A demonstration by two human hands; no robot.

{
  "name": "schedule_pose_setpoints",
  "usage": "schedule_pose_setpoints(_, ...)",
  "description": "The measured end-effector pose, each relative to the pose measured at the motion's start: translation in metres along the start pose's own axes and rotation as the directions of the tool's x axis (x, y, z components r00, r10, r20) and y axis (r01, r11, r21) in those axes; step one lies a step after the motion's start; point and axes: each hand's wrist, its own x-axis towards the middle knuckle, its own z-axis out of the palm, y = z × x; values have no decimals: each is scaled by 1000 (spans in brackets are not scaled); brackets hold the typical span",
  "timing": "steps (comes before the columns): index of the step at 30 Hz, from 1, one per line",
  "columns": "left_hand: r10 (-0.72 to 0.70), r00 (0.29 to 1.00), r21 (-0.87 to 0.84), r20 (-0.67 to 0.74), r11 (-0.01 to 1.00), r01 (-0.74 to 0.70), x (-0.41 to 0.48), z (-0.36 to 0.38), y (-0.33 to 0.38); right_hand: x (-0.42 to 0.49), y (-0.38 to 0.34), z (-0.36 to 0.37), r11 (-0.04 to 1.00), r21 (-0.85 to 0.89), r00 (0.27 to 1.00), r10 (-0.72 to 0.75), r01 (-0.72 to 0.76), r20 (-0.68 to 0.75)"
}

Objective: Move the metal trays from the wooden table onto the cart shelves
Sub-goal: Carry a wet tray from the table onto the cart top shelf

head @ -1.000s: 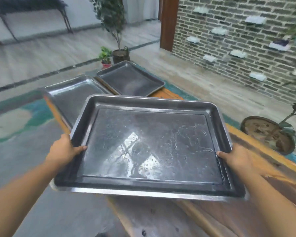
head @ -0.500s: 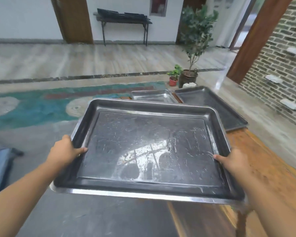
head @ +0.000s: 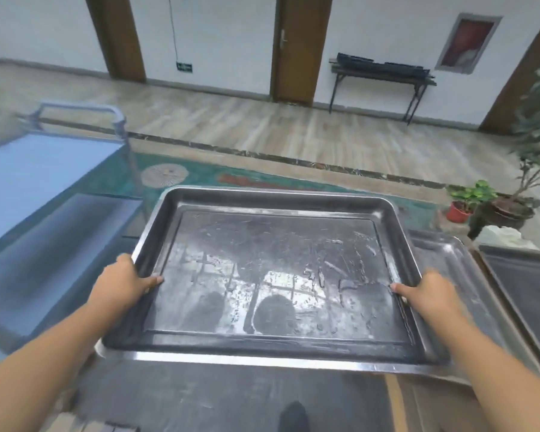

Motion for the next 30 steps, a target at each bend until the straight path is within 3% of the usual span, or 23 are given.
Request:
schedule_pose_setpoints(6, -149, 982, -1, -118, 989, 150, 55, -4, -8, 114, -102, 47, 979, 44, 978, -202, 200, 52)
schedule_pose_setpoints(13, -351, 911, -22, -219, 935, 355, 95, -7, -19, 220, -232, 85, 921, -3, 904, -383, 390, 189)
schedule_pose_setpoints(20, -518, 814, -26, -263, 847, 531, 111, -23, -50, 250, -355, 132, 843, 25, 806, -521, 537, 281)
schedule_pose_setpoints(30, -611, 725, -87, -318, 780, 619, 218, -58, -130, 267, -549, 224, 754, 26, 716, -632, 656, 297)
